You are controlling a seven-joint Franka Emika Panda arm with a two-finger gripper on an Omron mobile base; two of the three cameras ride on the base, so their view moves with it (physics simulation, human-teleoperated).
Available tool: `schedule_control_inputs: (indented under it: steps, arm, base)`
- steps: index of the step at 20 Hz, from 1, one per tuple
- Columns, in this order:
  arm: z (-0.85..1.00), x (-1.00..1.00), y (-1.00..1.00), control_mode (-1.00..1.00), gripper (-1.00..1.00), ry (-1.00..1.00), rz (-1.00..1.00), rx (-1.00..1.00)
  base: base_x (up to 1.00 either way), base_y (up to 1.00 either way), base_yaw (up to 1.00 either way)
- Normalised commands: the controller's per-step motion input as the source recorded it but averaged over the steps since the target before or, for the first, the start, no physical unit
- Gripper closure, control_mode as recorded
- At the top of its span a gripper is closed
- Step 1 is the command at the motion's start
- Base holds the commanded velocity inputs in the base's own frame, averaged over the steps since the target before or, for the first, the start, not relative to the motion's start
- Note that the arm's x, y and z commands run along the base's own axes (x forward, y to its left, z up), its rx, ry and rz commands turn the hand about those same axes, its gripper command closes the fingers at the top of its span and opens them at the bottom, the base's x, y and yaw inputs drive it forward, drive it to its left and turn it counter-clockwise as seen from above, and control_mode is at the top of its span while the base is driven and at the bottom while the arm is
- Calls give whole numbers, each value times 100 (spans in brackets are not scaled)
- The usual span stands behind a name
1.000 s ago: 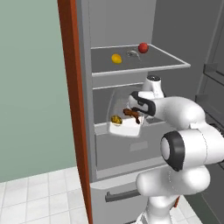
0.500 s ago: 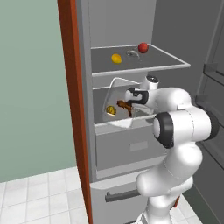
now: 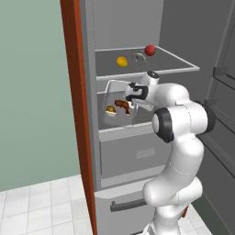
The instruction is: Place the tupperware on the second highest shelf of the fridge. Make space for the tupperware among the existing items by rearranging them on the shelves if needed. Close the fridge door when finished.
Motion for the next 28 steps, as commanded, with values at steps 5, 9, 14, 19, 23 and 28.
schedule_control_inputs:
  steps: [5,9,14,19,23,28]
  arm:
    - [-43,69,19,-100,-100,-6,0,1]
    - [-49,76,29,-100,-100,-8,0,0]
    - [-38,45,9,-100,-100,-8,-1,0]
    - [5,-64,0,-100,-100,-16,-2,-1]
    - [30,-100,-1,-100,-100,-28,0,-1]
    - [11,-100,-42,-100,-100,-6,-6,0]
  base:
    - [0,0,0]
    - [0,0,0]
    - [0,0,0]
    - [0,0,0]
    - [0,0,0]
    - [0,0,0]
